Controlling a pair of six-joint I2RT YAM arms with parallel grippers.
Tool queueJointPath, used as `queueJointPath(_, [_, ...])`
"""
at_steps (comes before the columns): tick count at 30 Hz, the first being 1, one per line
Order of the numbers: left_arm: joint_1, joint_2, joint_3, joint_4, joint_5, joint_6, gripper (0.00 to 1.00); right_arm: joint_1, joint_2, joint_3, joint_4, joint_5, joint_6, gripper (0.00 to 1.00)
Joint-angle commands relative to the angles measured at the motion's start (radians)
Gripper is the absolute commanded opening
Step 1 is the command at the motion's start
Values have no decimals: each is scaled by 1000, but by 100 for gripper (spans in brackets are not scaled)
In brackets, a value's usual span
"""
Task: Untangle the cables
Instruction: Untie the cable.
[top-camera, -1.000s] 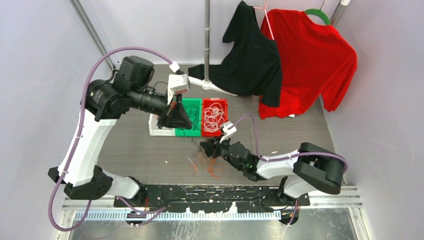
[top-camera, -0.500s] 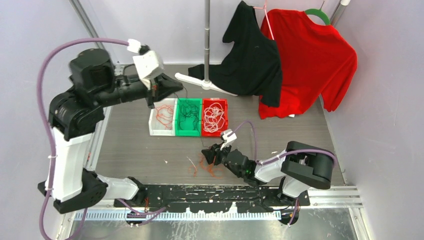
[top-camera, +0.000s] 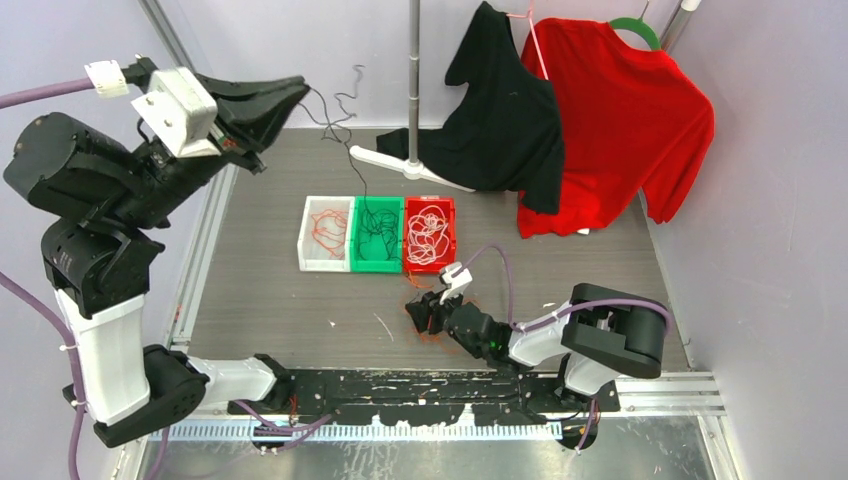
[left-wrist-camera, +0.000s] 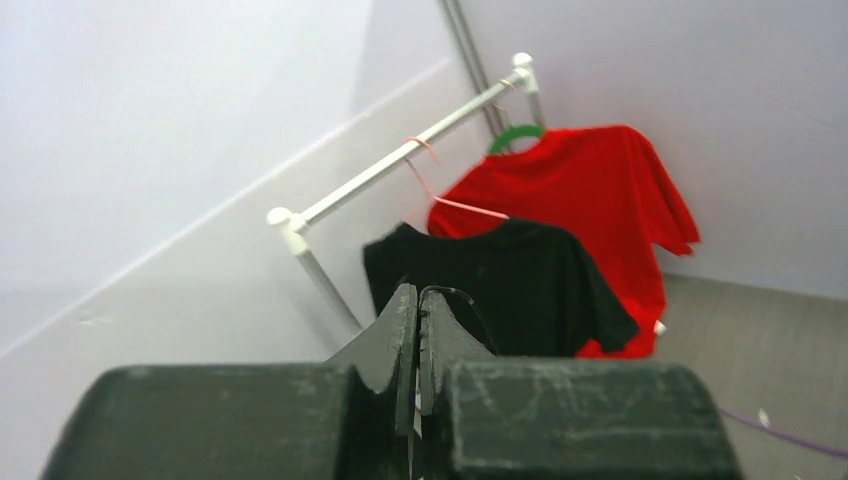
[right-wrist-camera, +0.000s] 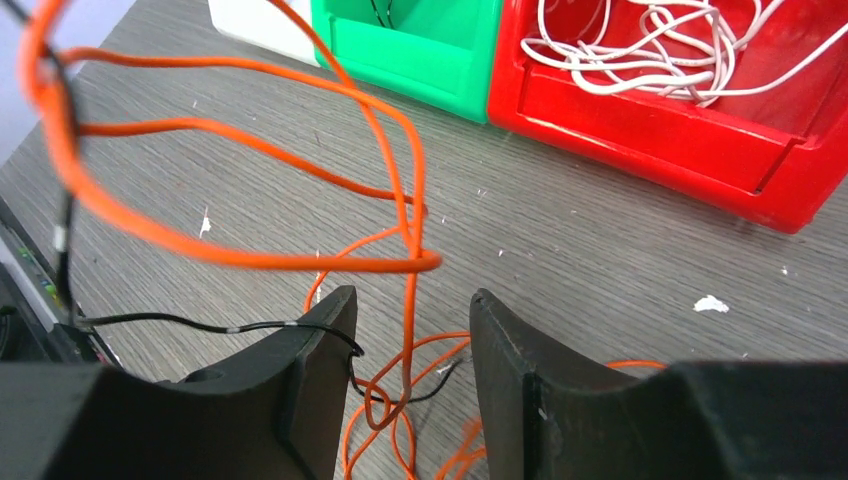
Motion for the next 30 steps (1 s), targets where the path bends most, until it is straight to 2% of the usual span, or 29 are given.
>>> queueJointPath(1, [-2,-9,21,257,-131,51,0,11,24,-10,34,30,11,51])
queueJointPath(7, [-3,16,84,386,-216,173,0,24,56,-25,65,42,24,54])
queueJointPath(12, [-2,18,75,624,-353,291,0,27,51,-33,70,43,25,54])
queueJointPath(19, [-3,102,186,791,-402,429,0,33,37,-59,81,54,39,56])
queueJointPath(27, [-4,175,330,915,-375,589,0,45,8,-97,100,75,25,61])
queueJointPath(30, [-2,139,296,850,-374,553,0,50,-10,-107,109,85,14,62])
